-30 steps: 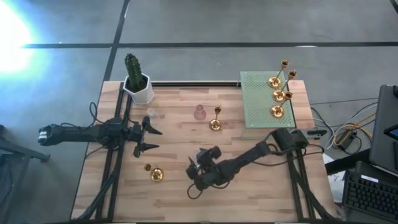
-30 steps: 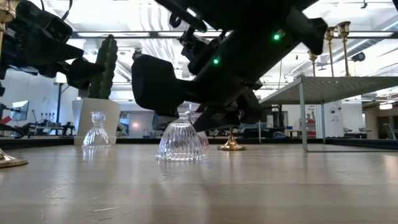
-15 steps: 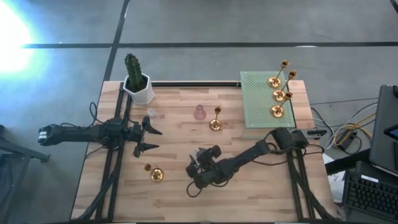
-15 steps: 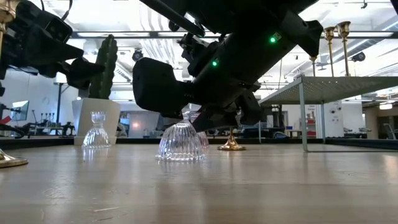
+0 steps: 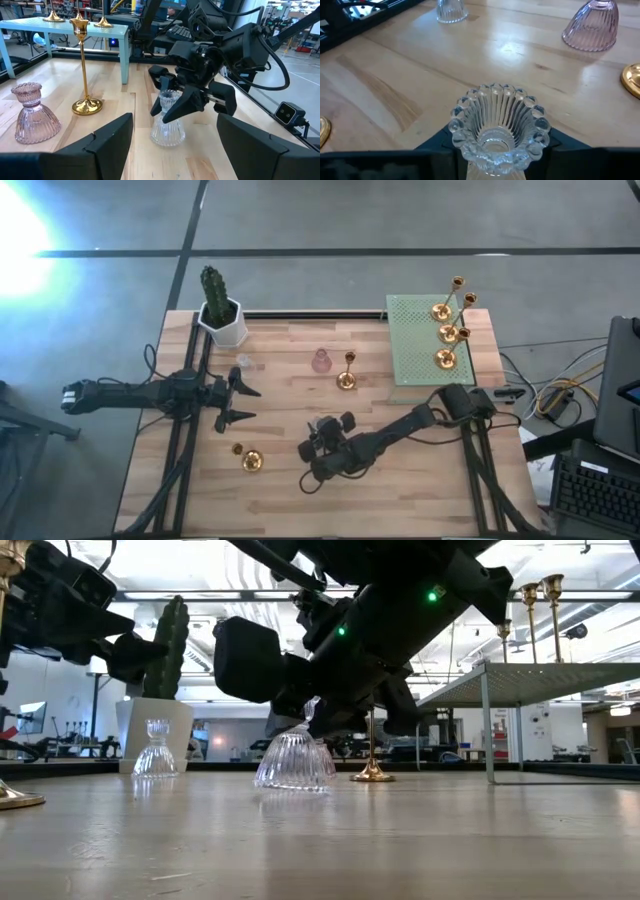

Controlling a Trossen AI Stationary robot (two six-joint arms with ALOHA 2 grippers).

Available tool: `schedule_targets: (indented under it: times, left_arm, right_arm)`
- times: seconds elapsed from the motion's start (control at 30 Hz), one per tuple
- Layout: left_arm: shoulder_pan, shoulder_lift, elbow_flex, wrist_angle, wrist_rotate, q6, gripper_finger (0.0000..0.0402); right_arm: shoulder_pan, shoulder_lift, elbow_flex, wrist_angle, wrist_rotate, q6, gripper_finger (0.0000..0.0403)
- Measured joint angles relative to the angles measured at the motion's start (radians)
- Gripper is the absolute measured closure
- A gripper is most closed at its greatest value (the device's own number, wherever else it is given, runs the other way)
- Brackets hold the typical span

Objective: Pick & Place candle stick holders
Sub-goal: Put the bottom transparent glass candle holder on the shelf

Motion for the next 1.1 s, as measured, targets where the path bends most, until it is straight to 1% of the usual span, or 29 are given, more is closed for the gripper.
schedule_targets:
  times: [0.17, 0.23, 0.33, 0.5, 0.6, 0.9, 1.0, 1.1]
  left_arm:
    - [0.000, 0.000, 0.000, 0.000, 0.000, 0.000, 0.0108]
    - [0.000, 0.000, 0.000, 0.000, 0.000, 0.000, 0.0108]
    - [0.000, 0.000, 0.000, 0.000, 0.000, 0.000, 0.0108]
    - [0.000, 0.000, 0.000, 0.000, 0.000, 0.000, 0.0108]
    - [0.000, 0.000, 0.000, 0.000, 0.000, 0.000, 0.0108]
    - [0.000, 0.000, 0.000, -0.001, 0.000, 0.000, 0.0108]
    - [0.000, 0.000, 0.000, -0.002, 0.000, 0.000, 0.0108]
    - [0.000, 0.001, 0.000, -0.003, 0.000, 0.000, 0.0108]
  right_arm:
    - [0.000, -0.012, 0.008, -0.004, -0.027, -0.011, 0.0283]
    - [0.001, -0.024, 0.008, -0.030, -0.035, -0.011, 0.0283]
    - [0.003, -0.059, 0.008, -0.152, -0.042, 0.049, 0.0283]
    - [0.015, -0.134, 0.044, -0.483, -0.048, 0.227, 0.0283]
    - [0.027, -0.188, 0.064, -0.628, -0.049, 0.299, 0.0283]
    - [0.035, -0.392, 0.059, -0.816, -0.043, 0.310, 0.0283]
    - [0.035, -0.447, 0.053, -0.925, -0.045, 0.366, 0.0283]
    - [0.035, -0.490, 0.049, -1.053, -0.049, 0.466, 0.0283]
